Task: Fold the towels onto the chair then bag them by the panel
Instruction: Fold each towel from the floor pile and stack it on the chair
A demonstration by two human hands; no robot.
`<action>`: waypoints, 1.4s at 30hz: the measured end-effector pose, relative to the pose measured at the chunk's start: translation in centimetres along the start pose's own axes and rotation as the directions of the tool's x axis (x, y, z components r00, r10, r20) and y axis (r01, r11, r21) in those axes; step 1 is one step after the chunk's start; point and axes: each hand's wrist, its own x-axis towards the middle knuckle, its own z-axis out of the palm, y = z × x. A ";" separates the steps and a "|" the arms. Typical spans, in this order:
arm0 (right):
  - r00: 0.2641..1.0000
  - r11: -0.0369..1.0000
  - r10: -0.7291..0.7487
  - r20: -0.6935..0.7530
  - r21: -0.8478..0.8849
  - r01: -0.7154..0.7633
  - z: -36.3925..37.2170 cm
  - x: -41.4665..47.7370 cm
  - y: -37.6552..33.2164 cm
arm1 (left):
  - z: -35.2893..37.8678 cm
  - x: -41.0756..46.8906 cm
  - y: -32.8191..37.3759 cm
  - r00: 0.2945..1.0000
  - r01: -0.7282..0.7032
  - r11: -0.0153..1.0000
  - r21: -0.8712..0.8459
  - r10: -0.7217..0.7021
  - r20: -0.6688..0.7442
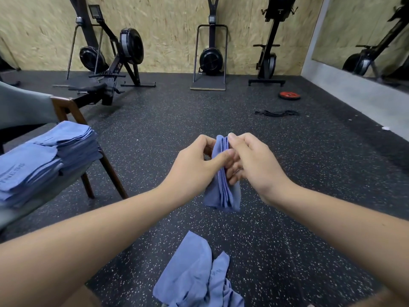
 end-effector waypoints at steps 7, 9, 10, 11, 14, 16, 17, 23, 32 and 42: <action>0.991 0.991 -0.062 0.116 -0.109 0.075 -0.9 -0.2 -0.2 | -1.3 0.6 -0.6 0.996 -0.086 0.994 0.064 0.084 0.034; 0.984 0.952 -0.137 0.110 -0.260 0.162 -1.9 0.4 0.2 | -2.0 1.1 -0.7 0.993 -0.107 0.988 0.113 0.099 0.069; 0.980 0.929 -0.165 0.114 -0.315 0.194 -2.3 0.7 0.4 | -2.3 1.3 -0.8 0.990 -0.116 0.985 0.124 0.104 0.099; 0.975 0.910 -0.186 0.121 -0.353 0.217 -2.8 0.9 0.6 | -2.7 1.5 -0.9 0.985 -0.121 0.986 0.116 0.105 0.138; 0.972 0.891 -0.178 0.155 -0.393 0.226 -3.7 1.5 0.6 | -3.8 1.7 -0.9 0.958 -0.120 0.993 0.019 0.110 0.265; 0.968 0.911 -0.068 0.242 -0.380 0.159 -4.4 1.9 0.5 | -4.5 1.6 -0.8 0.944 -0.120 0.993 -0.014 0.118 0.309; 0.951 0.923 0.005 0.308 -0.367 0.113 -4.8 2.0 0.5 | -4.8 1.6 -0.8 0.940 -0.122 0.992 -0.024 0.123 0.319; 0.911 0.972 0.152 0.383 -0.225 -0.067 -5.9 2.6 1.5 | -6.7 1.9 -2.1 0.940 -0.083 0.996 -0.026 0.087 0.330; 0.972 0.971 -0.039 0.231 -0.221 0.091 -1.5 4.2 -1.1 | -10.0 2.3 -3.9 0.954 0.025 0.991 0.130 -0.063 0.292; 0.823 0.783 -0.142 0.551 -0.446 0.434 9.3 6.2 -5.3 | -15.4 2.0 -2.7 0.978 -0.087 0.910 0.405 0.000 0.210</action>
